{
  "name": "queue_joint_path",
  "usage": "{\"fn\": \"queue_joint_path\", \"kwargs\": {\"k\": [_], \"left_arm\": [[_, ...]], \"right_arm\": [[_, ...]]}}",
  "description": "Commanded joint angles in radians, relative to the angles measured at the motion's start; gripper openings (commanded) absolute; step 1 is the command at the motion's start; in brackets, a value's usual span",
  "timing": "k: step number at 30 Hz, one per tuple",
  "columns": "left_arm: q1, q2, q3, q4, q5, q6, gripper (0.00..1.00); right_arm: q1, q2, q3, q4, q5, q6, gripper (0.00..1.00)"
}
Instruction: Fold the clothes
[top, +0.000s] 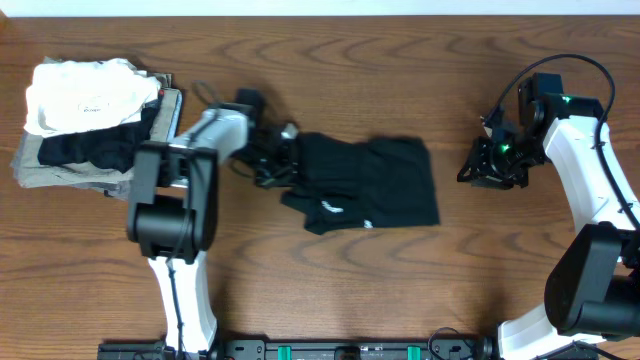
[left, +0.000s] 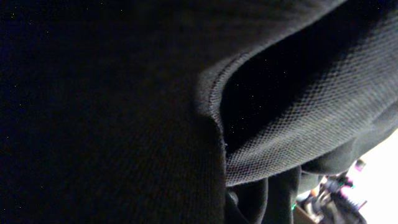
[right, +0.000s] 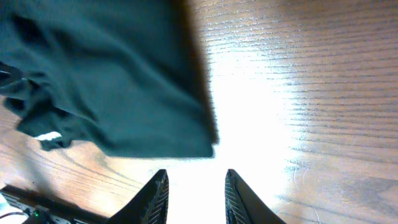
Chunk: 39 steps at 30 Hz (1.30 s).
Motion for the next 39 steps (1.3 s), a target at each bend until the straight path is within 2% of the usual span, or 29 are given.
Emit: {"fn": "queue_joint_path", "kwargs": {"k": [1,6,11,14,27,33,39], "left_arm": [[0.071,0.027,0.013,-0.045,-0.049,0.085,0.06],[0.147,0.024,0.037,-0.149,-0.06,0.159,0.06],[0.163,0.018,0.084,-0.254,-0.173,0.163,0.06],[0.162,0.005,0.113,-0.307,-0.18,0.166,0.06],[0.156,-0.179,0.161,-0.375,-0.18,0.165,0.06],[0.121,-0.274,0.161,-0.397,-0.18,0.157,0.06],[0.051,-0.299,0.161,-0.384,-0.18,0.153,0.06]], "right_arm": [[-0.002,-0.006,0.0,0.008,0.003,-0.015,0.28],[0.01,-0.006,-0.002,0.039,0.003,-0.004,0.24],[0.059,-0.006,-0.014,0.111,0.003,0.023,0.2],[0.111,-0.006,-0.022,0.158,0.003,0.042,0.2],[0.349,0.085,-0.022,0.383,0.002,0.171,0.09],[0.406,0.193,-0.022,0.509,-0.18,0.18,0.03],[0.453,0.278,-0.022,0.576,-0.288,0.2,0.02]]}}
